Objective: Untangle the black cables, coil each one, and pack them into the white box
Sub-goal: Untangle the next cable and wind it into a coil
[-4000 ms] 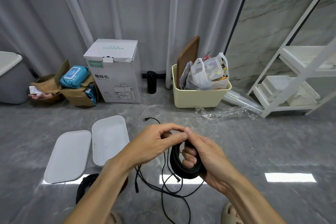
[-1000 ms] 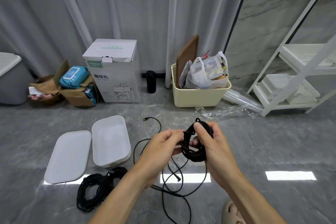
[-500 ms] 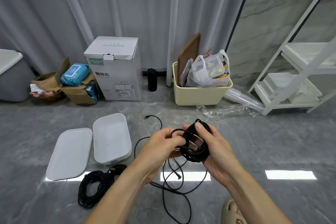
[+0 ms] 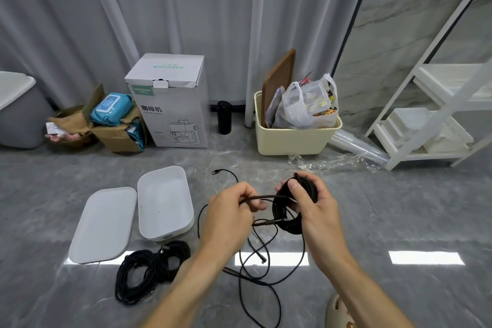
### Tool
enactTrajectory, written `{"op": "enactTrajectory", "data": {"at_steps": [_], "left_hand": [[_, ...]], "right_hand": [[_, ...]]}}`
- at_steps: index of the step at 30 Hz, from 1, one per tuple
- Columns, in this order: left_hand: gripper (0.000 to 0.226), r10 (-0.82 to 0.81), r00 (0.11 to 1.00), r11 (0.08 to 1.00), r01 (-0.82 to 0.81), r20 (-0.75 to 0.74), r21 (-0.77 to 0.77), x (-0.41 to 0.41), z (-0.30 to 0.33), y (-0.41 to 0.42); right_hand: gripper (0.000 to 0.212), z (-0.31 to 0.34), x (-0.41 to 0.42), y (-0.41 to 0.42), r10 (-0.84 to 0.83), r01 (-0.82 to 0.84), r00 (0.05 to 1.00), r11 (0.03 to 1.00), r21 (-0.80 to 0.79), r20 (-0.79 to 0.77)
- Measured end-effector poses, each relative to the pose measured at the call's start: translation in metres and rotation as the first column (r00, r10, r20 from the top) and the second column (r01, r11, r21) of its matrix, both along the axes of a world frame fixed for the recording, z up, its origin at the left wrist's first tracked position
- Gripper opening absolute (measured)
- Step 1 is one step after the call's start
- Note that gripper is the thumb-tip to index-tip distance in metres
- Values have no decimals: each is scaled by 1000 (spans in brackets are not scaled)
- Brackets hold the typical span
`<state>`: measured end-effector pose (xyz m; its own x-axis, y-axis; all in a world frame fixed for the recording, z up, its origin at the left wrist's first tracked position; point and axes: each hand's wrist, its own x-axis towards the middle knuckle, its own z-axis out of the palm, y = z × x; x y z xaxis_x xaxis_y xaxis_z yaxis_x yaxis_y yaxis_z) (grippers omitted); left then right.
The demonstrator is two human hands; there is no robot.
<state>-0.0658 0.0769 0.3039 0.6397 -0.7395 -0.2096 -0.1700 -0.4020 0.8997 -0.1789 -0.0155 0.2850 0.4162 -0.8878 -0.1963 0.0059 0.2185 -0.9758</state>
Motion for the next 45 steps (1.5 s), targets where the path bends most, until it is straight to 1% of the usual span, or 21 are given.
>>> {"op": "enactTrajectory", "data": {"at_steps": [2,4,5,8,10,11,13,14,15,19,23,25,26,29,31,33,35,39,42,44,45], "left_hand": [[40,19,993,999,-24,-115,-45,1,2,0],[41,41,952,996,-62,-303,-61,2,7,0],[40,42,942,997,-62,-332,-51,3,8,0],[34,-8,954,999,-4,-299,-42,3,14,1],[25,-64,942,998,58,-329,-28,0,19,2],[30,-118,926,993,119,-358,-18,-1,21,2],[55,-227,875,968,252,-428,2,-4,20,2],[61,-255,861,956,292,-440,17,-6,19,2],[58,-267,862,950,311,-431,34,-8,18,1],[24,-269,898,956,292,-349,15,-7,13,0],[29,-310,909,950,308,-280,-52,7,10,3],[32,-300,938,954,300,-171,-29,14,5,4],[33,-286,956,958,287,-72,8,17,1,5],[31,-268,938,961,247,220,122,22,-8,5],[28,-296,905,951,250,306,182,24,-12,5],[27,-341,882,933,276,325,232,24,-17,4],[26,-385,872,912,309,304,269,23,-21,4],[24,-492,846,853,421,205,308,19,-23,4],[21,-545,827,823,494,143,280,16,-21,3],[25,-550,828,817,505,113,277,19,-18,4],[25,-538,837,824,499,96,270,21,-16,5]], "right_hand": [[12,0,-2,-2,-7,7,1000,1000,-2,21],[13,1,-3,-5,-17,12,996,998,60,91],[14,3,-4,-6,-18,3,990,994,109,138],[18,8,-4,-7,-29,-45,958,968,249,285],[22,10,-3,-6,-35,-61,945,958,279,326],[26,12,-2,-6,-31,-71,940,956,283,341],[31,13,-2,-5,-18,-94,931,953,288,363],[32,14,-1,-5,-7,-105,930,953,284,367],[33,15,-2,-4,6,-116,930,953,279,368],[22,15,-4,-5,54,-179,912,944,276,407],[26,16,-8,-12,168,-294,893,920,258,419],[29,12,-11,-15,252,-340,898,918,206,360],[30,9,-13,-17,292,-350,909,922,164,297],[34,2,-15,-19,373,-374,927,927,-34,-46],[38,-2,-14,-18,372,-424,885,892,-156,-279],[41,-8,-14,-16,357,-482,822,852,-207,-443],[42,-14,-14,-14,329,-531,762,811,-247,-557],[27,-15,-14,-11,260,-642,627,707,-296,-734],[20,-9,-14,-10,301,-707,540,669,-229,-786],[17,-7,-15,-10,383,-715,542,679,-170,-749],[12,-7,-15,-11,420,-699,569,700,-147,-707]]}}
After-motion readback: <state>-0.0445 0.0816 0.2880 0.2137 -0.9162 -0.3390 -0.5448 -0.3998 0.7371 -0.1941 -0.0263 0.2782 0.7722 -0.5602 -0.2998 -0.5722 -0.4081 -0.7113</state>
